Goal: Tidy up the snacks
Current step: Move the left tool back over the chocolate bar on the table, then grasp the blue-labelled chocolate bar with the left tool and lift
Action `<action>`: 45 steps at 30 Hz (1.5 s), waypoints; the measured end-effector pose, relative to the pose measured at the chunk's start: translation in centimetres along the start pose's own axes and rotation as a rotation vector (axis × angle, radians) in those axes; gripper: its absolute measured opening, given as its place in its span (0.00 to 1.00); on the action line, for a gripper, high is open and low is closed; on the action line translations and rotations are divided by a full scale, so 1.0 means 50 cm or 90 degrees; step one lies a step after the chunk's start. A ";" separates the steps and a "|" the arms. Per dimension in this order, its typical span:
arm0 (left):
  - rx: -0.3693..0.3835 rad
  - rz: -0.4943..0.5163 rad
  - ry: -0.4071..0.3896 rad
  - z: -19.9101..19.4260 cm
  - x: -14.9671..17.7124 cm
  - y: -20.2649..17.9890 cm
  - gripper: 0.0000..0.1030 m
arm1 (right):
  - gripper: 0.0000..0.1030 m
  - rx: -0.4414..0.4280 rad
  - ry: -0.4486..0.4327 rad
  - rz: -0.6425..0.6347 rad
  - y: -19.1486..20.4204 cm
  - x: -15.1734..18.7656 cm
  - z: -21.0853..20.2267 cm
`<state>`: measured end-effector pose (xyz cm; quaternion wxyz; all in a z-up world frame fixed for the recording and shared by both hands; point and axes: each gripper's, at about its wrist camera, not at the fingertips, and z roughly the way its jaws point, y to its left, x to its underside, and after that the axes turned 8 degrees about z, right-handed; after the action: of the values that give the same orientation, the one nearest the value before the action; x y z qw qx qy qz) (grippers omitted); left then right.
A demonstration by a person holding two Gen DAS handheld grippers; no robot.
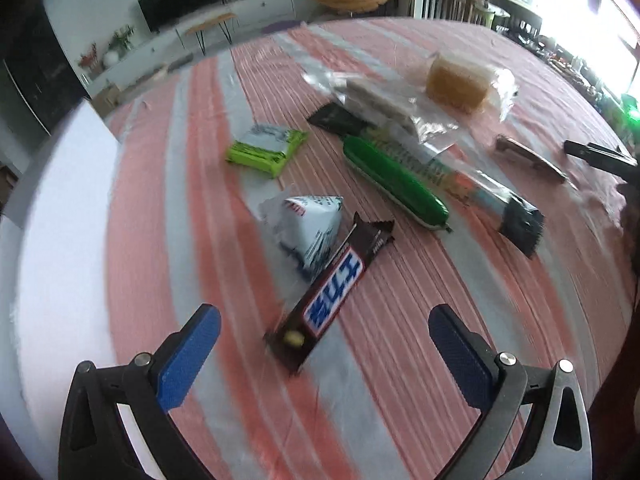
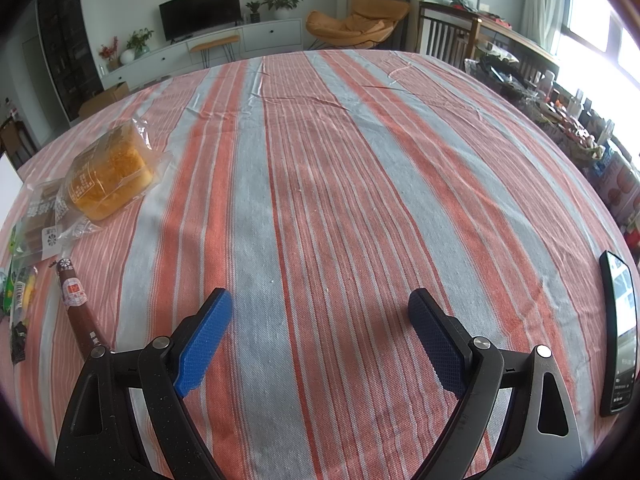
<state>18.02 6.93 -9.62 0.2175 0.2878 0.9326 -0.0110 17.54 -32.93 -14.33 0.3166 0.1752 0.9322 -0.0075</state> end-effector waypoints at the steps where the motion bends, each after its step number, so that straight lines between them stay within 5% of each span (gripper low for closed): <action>1: 0.009 -0.009 0.007 0.015 -0.007 0.004 0.98 | 0.89 0.000 0.000 0.000 0.000 0.000 0.000; 5: 0.030 -0.042 0.019 0.033 -0.003 0.007 0.64 | 0.89 0.000 0.000 0.000 0.000 0.000 0.001; 8: 0.034 -0.045 0.013 0.017 0.009 -0.008 0.24 | 0.90 0.000 0.000 0.000 0.000 0.000 0.001; 9: 0.040 -0.049 0.016 0.011 0.016 -0.016 0.19 | 0.90 0.000 0.000 0.000 0.000 0.000 0.001; 19: 0.073 -0.084 0.025 -0.057 0.108 -0.114 0.20 | 0.90 -0.001 0.000 0.000 -0.001 0.000 0.002; 23: 0.019 -0.041 0.026 -0.061 0.102 -0.144 0.71 | 0.90 -0.001 0.000 0.000 -0.001 0.000 0.002; 26: 0.005 -0.014 0.018 -0.060 0.099 -0.159 0.73 | 0.90 -0.002 0.000 0.000 -0.001 -0.001 0.001; 28: 0.000 -0.012 0.024 -0.050 0.096 -0.158 0.72 | 0.90 -0.002 0.000 0.000 -0.001 0.000 0.002; 31: 0.010 -0.029 0.023 -0.044 0.105 -0.154 0.53 | 0.90 -0.002 0.000 0.000 -0.001 -0.001 0.002; 33: 0.019 -0.046 0.018 -0.049 0.109 -0.147 0.22 | 0.90 -0.002 0.000 0.000 -0.001 -0.001 0.002; 34: 0.013 -0.050 0.016 -0.051 0.110 -0.146 0.16 | 0.90 -0.003 0.001 -0.001 -0.001 -0.001 0.003; 38: 0.029 -0.105 -0.005 -0.057 0.121 -0.132 0.16 | 0.92 -0.015 0.024 -0.023 0.006 -0.002 0.000; 41: 0.044 -0.139 -0.031 -0.065 0.128 -0.125 0.16 | 0.89 -0.146 0.040 -0.018 0.034 0.001 -0.054; 45: 0.066 -0.162 -0.067 -0.084 0.130 -0.118 0.16 | 0.90 -0.203 0.085 -0.199 0.192 0.029 -0.078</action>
<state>8.36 6.10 -9.12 0.2478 0.1772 0.9470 -0.1014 17.36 -22.99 -11.16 0.2728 -0.0234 0.9563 0.1028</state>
